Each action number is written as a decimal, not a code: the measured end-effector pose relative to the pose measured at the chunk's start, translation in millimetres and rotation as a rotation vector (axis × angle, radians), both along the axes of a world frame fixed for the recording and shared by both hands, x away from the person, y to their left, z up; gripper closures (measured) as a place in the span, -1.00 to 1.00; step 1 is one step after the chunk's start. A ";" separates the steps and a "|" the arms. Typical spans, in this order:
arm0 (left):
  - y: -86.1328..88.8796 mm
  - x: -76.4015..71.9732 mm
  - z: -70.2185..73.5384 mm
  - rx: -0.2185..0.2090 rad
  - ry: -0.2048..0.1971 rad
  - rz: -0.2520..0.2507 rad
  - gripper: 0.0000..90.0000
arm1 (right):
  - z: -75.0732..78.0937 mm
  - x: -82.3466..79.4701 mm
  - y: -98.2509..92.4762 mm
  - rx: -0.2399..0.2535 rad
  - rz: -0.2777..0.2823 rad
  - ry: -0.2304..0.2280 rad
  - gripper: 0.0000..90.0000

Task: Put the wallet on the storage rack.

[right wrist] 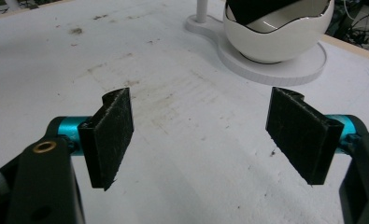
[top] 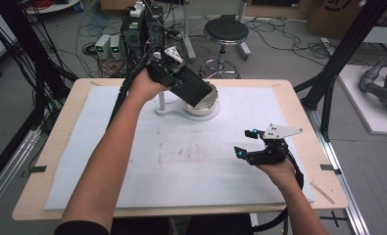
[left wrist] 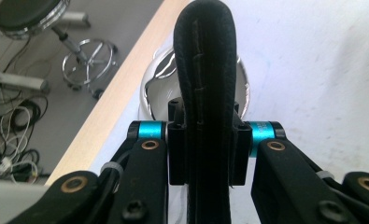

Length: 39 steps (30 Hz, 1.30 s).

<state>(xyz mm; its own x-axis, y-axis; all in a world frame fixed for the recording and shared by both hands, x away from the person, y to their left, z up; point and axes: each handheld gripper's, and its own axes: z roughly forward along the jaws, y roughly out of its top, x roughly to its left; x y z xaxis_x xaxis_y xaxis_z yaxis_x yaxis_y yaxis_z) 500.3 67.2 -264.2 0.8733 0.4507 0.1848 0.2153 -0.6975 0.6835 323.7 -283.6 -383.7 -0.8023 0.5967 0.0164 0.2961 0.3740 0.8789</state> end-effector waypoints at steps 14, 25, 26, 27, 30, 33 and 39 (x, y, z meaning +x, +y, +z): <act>-24.7 27.9 -23.1 0.045 -0.024 0.153 0.14 | -0.1 0.7 -2.4 0.013 0.008 0.007 -0.47; -30.2 17.6 -13.5 0.061 -0.167 0.258 0.04 | 0.2 0.0 -1.1 0.014 0.011 0.001 -0.47; -30.5 17.3 -13.7 0.065 -0.174 0.269 0.04 | 0.1 0.2 -1.2 0.015 0.009 -0.001 -0.46; -30.8 17.1 -13.2 0.071 -0.190 0.285 0.02 | 0.2 0.3 -1.4 0.015 0.007 0.000 -0.46; -31.3 17.5 -11.9 0.065 -0.211 0.338 0.00 | 0.2 0.5 -2.2 0.017 0.005 0.001 -0.46; -33.5 18.6 -14.0 0.075 -0.214 0.370 0.00 | 0.4 0.2 -2.6 0.019 0.003 0.004 -0.46; -33.5 19.2 -16.6 0.084 -0.202 0.359 -0.10 | 0.2 0.6 -2.6 0.016 0.003 0.003 -0.46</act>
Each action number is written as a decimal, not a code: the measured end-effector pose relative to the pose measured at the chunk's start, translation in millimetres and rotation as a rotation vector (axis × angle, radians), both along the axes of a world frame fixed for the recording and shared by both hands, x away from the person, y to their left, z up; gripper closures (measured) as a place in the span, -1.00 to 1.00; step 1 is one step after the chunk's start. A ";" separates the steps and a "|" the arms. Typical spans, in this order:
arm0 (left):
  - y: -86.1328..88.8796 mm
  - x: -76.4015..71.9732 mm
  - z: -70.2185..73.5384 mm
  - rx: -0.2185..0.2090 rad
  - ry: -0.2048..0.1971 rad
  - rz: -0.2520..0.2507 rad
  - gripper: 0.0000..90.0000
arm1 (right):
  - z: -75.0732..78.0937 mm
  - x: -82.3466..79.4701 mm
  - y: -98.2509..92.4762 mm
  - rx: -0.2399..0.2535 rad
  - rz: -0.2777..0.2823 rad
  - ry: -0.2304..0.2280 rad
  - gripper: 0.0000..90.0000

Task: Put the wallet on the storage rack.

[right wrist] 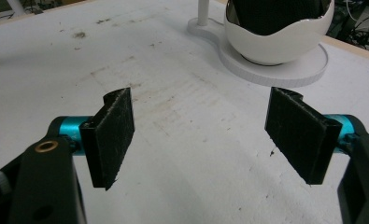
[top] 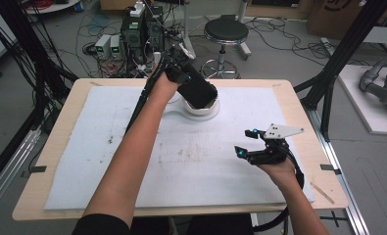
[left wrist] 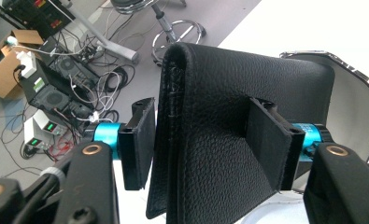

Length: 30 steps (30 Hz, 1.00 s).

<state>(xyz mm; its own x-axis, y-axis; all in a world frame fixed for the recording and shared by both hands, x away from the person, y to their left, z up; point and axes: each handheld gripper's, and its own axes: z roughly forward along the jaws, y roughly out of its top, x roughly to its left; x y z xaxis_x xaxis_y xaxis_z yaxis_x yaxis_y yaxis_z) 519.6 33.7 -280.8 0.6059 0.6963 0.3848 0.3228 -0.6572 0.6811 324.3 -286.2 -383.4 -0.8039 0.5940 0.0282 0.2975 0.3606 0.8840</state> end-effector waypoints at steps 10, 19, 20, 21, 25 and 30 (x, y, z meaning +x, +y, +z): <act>13.1 -11.6 19.2 -0.057 -0.033 -0.032 -0.27 | -0.2 0.4 0.8 0.005 0.001 0.004 -0.46; 29.0 -41.0 42.8 -0.181 -0.050 -0.146 -0.35 | 0.9 -0.5 -0.7 0.015 -0.005 0.003 -0.46; 31.7 -44.9 44.1 -0.199 -0.054 -0.169 -0.35 | 1.0 -0.4 -0.6 0.018 -0.004 0.005 -0.46; 34.9 -49.2 45.2 -0.213 -0.051 -0.178 -0.35 | 1.3 -0.6 -0.2 0.019 -0.007 0.006 -0.46; 50.6 -65.3 49.0 -0.270 -0.059 -0.203 -0.38 | 2.4 -1.1 1.8 0.016 -0.003 -0.002 -0.46; 76.0 -90.0 46.6 -0.332 -0.055 -0.239 -0.40 | 2.0 -0.9 4.6 0.013 0.001 0.004 -0.46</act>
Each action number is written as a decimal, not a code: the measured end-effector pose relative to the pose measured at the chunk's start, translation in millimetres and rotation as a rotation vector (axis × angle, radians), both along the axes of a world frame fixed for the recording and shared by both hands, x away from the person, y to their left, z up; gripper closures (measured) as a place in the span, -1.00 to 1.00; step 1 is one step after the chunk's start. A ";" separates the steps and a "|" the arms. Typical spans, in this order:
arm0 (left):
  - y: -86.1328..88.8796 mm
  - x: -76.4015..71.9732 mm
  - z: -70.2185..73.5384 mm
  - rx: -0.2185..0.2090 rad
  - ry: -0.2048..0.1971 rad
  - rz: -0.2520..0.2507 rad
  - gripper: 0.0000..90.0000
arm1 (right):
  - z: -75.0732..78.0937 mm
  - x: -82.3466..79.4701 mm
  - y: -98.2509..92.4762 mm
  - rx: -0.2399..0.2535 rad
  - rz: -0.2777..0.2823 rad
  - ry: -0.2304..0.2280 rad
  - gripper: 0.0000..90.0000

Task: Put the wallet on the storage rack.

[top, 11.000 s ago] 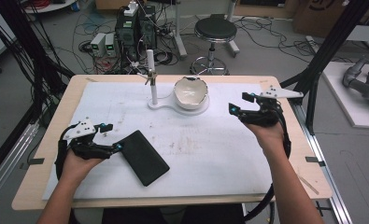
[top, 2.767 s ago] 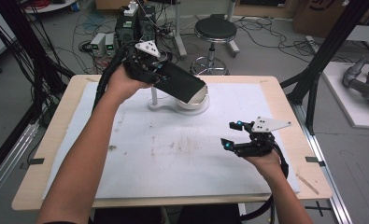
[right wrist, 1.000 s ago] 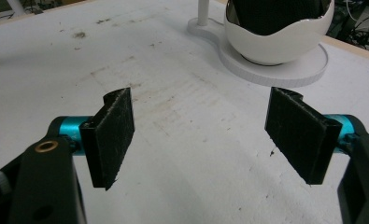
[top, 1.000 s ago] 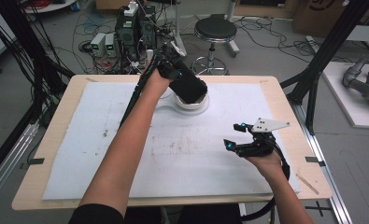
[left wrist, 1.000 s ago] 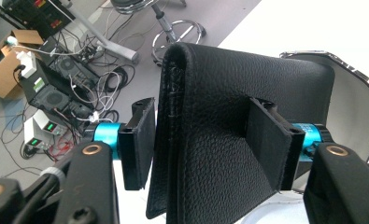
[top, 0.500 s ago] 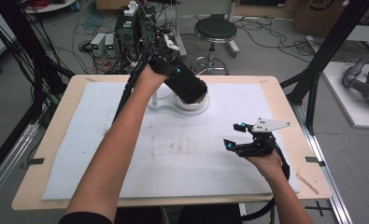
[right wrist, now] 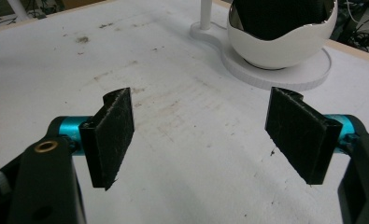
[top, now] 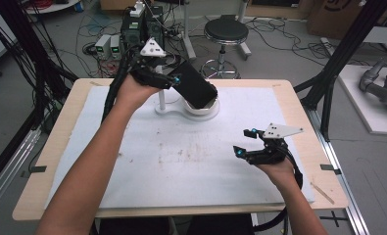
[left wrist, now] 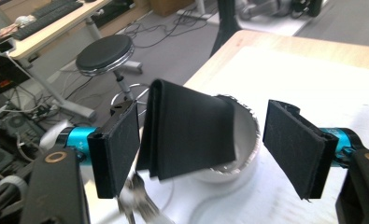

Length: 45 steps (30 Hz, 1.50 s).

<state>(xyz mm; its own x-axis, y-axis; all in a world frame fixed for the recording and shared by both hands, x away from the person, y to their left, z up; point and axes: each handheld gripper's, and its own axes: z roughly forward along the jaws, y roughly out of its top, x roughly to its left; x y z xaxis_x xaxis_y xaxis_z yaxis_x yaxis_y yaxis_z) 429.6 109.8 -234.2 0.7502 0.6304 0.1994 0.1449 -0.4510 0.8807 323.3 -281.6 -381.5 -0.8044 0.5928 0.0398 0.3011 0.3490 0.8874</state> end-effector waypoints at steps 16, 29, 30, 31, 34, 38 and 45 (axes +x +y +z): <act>81.5 -86.4 -78.6 -0.173 0.047 -0.061 -0.56 | -2.5 2.7 -7.0 0.007 -0.036 0.008 -0.49; 117.0 -124.0 -112.7 -0.214 0.052 -0.101 -0.60 | -4.4 4.5 -18.1 0.027 -0.097 0.004 -0.55; 117.2 -124.2 -116.4 -0.215 0.061 -0.104 -0.60 | -4.7 4.7 -19.4 0.029 -0.099 0.005 -0.55; 117.9 -124.1 -119.6 -0.207 0.071 -0.108 -0.60 | -5.2 4.7 -20.7 0.030 -0.105 0.006 -0.56; 121.2 -125.6 -127.4 -0.202 0.080 -0.103 -0.60 | -6.9 4.6 -25.8 0.030 -0.121 0.011 -0.56; 126.7 -126.8 -132.4 -0.215 0.092 -0.094 -0.60 | -9.7 4.9 -31.1 0.033 -0.135 0.015 -0.56; 131.1 -127.0 -133.8 -0.222 0.091 -0.079 -0.60 | -9.8 3.7 -29.9 0.029 -0.140 0.013 -0.56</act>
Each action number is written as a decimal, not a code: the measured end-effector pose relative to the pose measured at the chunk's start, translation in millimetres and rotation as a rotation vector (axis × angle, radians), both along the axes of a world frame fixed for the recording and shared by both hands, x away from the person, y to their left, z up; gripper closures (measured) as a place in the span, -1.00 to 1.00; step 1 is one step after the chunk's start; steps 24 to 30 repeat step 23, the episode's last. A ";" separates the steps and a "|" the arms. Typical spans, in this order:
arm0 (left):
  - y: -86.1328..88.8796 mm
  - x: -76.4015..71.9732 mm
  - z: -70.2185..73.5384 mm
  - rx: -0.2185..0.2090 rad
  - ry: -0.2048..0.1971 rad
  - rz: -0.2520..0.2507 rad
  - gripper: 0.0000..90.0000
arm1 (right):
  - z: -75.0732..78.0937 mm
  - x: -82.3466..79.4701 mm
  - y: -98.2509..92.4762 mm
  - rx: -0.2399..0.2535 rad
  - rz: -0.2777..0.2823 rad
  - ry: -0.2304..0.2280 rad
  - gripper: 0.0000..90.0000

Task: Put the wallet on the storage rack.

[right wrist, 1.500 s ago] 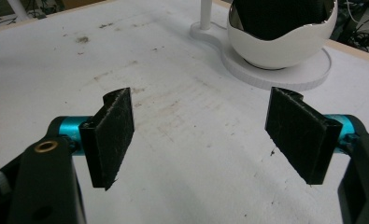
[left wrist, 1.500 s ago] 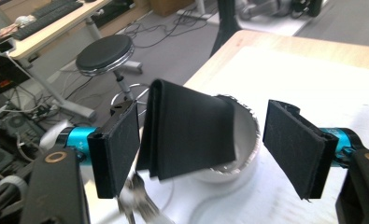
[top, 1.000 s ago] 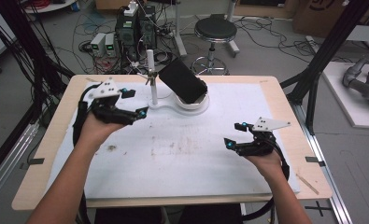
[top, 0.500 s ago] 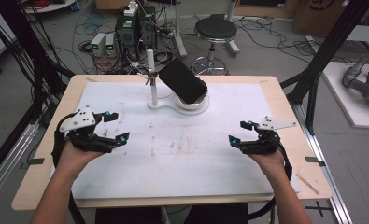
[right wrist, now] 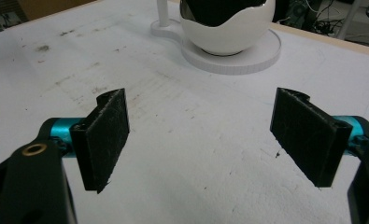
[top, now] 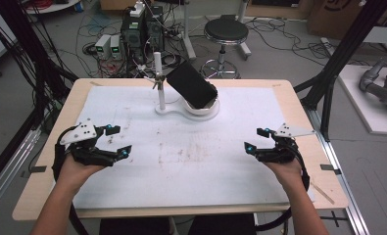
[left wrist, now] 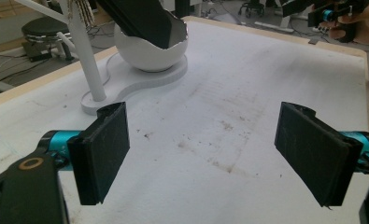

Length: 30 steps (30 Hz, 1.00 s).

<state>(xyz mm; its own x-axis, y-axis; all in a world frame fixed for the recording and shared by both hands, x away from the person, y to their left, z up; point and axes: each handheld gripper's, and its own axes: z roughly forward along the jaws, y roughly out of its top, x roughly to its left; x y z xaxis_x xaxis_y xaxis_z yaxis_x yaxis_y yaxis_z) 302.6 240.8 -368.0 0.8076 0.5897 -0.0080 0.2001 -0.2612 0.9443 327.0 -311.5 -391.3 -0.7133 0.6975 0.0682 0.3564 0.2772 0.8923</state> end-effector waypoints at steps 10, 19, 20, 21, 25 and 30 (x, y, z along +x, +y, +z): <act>1.6 -1.1 -1.1 0.011 0.009 0.013 -0.60 | -0.5 0.6 0.1 0.008 0.002 0.002 -0.56; 5.0 -2.0 -3.2 0.011 0.024 0.030 -0.60 | -1.3 0.6 2.7 0.003 0.012 0.003 -0.56; 4.9 -1.8 -3.8 0.011 0.028 0.032 -0.60 | -1.2 0.1 2.9 0.003 0.013 0.003 -0.56; 4.1 -1.7 -4.1 0.005 0.030 0.031 -0.60 | -1.2 -0.5 3.3 0.004 0.013 0.003 -0.56; 3.7 -1.6 -4.0 0.012 0.030 0.029 -0.60 | -1.1 -1.9 4.5 -0.003 0.018 0.004 -0.56; 3.7 -1.6 -4.0 0.012 0.030 0.029 -0.60 | -1.1 -1.9 4.5 -0.003 0.018 0.004 -0.56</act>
